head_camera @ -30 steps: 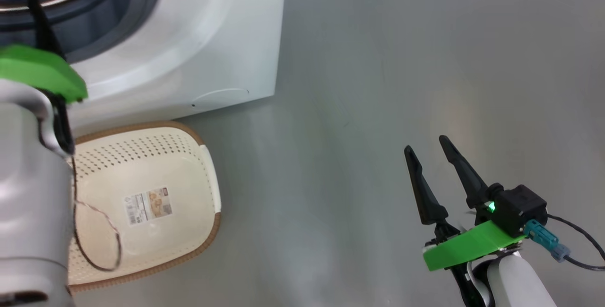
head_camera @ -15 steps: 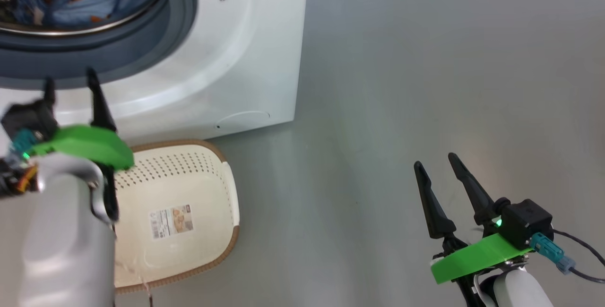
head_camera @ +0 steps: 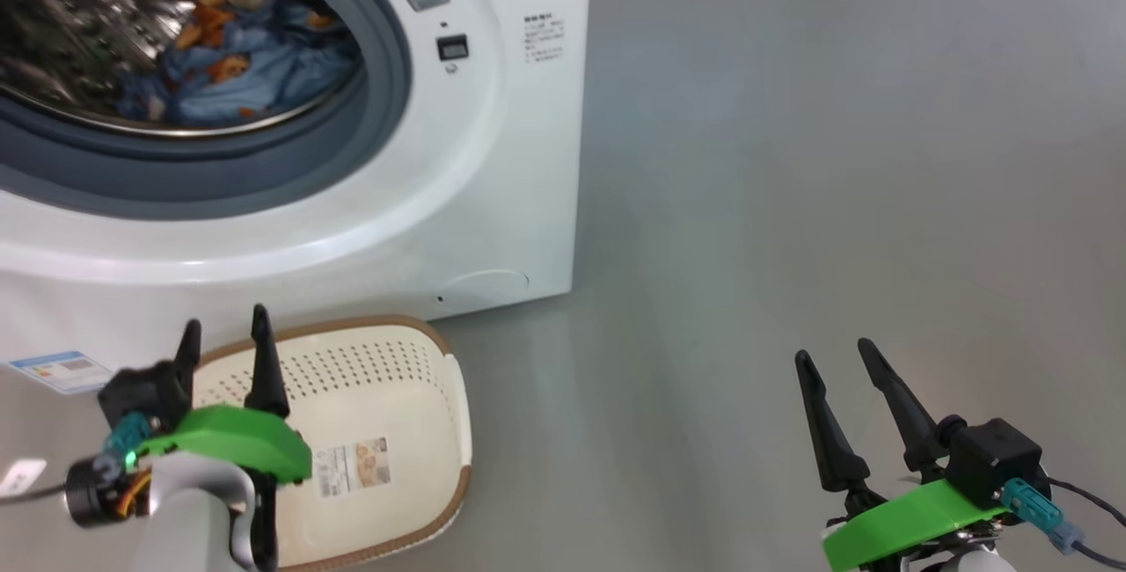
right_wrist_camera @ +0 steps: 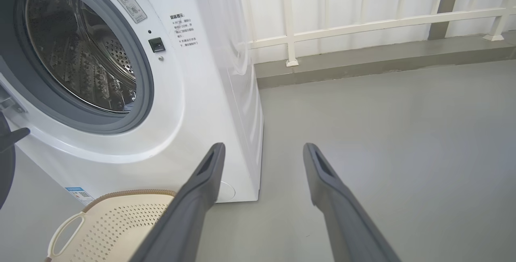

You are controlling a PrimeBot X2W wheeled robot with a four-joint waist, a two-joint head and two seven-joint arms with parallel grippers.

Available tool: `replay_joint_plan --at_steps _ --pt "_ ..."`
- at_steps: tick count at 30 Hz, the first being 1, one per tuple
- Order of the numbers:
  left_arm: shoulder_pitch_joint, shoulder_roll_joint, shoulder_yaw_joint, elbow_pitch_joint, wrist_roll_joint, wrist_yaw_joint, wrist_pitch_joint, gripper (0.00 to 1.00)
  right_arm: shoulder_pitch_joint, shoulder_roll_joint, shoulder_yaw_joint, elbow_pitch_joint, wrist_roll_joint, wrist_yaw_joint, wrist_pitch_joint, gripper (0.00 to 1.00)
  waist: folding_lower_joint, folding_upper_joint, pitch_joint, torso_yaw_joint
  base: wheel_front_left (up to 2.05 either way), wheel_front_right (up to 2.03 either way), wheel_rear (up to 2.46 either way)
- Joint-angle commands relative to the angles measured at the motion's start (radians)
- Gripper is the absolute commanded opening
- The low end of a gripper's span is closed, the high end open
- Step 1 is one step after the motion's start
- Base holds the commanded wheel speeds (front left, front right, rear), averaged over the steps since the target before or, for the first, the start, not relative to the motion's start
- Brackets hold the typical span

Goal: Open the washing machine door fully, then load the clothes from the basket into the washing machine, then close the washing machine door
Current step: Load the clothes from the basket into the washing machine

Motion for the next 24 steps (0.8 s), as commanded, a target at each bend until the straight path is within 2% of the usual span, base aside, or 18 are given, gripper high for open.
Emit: replay_joint_plan --at_steps 1,6,17,24 --pt "0.018 0.024 0.023 -0.037 -0.017 -0.006 -0.008 1.00 0.009 -0.003 0.013 -0.021 -0.020 -0.001 -0.005 1.00 0.0000 0.0000 -0.039 0.029 0.00 0.00 0.00" --pt "0.100 0.021 0.019 -0.086 -0.056 -0.012 -0.008 1.00 0.030 -0.003 0.006 -0.013 -0.041 -0.001 -0.005 1.00 0.0000 0.0000 -0.087 0.061 0.00 0.00 0.00" --pt "0.249 0.020 -0.047 -0.180 -0.092 0.033 -0.008 1.00 0.068 -0.003 0.013 -0.003 -0.069 -0.001 -0.005 1.00 0.0000 0.0000 -0.159 0.135 0.00 0.00 0.00" --pt "0.322 0.020 -0.059 -0.256 -0.095 0.064 -0.008 1.00 0.073 -0.003 0.014 -0.001 -0.076 -0.001 -0.005 1.00 0.0000 0.0000 -0.179 0.158 0.00 0.00 0.00"
